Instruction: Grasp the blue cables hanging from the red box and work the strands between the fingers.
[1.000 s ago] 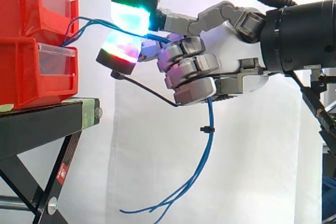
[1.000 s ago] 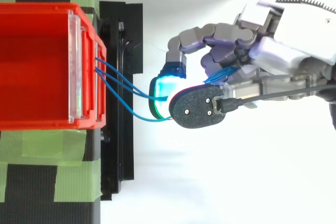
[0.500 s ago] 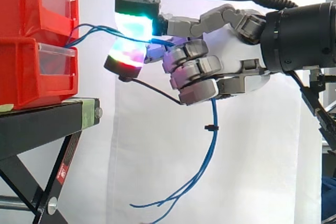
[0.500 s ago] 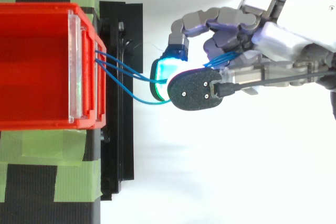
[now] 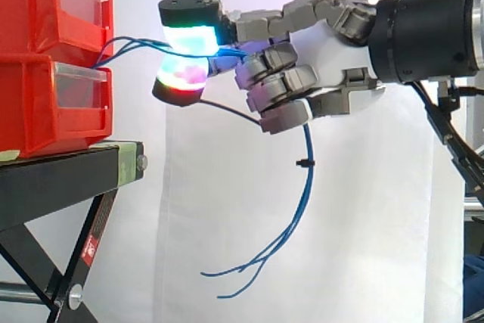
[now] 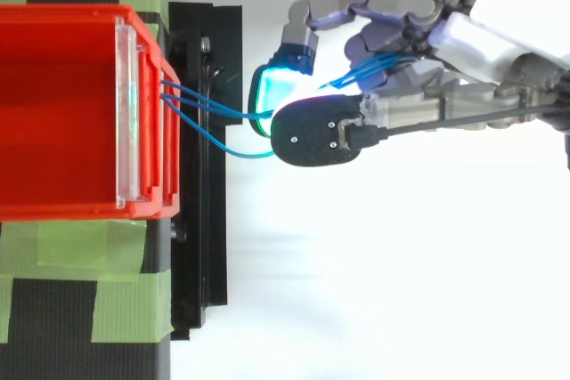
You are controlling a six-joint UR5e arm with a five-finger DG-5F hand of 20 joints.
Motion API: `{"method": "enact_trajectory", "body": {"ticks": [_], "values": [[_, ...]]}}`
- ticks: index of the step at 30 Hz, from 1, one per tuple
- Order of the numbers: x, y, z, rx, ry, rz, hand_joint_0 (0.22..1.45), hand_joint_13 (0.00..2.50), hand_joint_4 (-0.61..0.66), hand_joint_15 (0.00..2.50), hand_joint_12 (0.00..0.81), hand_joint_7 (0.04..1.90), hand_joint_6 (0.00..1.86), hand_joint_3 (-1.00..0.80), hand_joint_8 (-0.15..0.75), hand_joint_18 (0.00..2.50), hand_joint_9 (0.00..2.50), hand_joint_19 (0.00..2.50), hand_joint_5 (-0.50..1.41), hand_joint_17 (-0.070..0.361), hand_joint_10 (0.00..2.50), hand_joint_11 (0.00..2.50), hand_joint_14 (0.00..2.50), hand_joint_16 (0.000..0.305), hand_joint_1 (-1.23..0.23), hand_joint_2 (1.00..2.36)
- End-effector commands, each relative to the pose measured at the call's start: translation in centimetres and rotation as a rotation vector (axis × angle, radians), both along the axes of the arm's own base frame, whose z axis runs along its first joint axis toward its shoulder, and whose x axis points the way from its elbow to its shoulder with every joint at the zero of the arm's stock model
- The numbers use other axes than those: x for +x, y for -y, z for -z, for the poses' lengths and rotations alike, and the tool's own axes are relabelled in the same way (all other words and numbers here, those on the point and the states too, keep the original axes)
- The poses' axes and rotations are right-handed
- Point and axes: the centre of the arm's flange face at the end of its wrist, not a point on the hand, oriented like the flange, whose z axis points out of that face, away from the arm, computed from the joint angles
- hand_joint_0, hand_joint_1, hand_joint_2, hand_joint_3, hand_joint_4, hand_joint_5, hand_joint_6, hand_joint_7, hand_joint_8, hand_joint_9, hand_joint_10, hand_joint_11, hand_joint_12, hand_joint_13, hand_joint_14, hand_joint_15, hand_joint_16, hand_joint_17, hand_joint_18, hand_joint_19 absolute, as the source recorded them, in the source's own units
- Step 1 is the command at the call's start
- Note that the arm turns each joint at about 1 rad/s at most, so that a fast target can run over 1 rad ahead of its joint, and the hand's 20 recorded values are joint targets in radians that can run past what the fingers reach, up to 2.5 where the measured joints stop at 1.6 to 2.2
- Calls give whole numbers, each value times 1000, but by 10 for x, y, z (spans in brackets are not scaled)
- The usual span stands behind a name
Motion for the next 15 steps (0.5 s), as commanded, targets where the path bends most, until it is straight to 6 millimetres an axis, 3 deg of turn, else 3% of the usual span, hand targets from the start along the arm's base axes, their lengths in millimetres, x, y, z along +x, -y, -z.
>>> {"method": "enact_trajectory", "body": {"ticks": [1,4,14,15], "values": [[-1,1,-6,-33,-5,0,1006,1005,88,1461,407,1261,366,48,362,1396,816,1483,315,131,2500,2295,2500,58,-672,1012],[-3,1,-15,-66,-8,-1,1025,1005,87,1461,407,1297,294,80,362,1396,816,1483,361,131,2500,2295,2500,58,-669,1007],[-3,1,-14,-70,-10,-5,1015,1005,139,1461,407,1362,170,115,362,1396,816,1483,417,131,2500,2295,2500,58,-648,1001],[-3,1,-14,-72,-11,-5,981,1005,159,1461,407,1343,194,94,362,1396,816,1483,403,131,2500,2295,2500,58,-649,1065]]}}
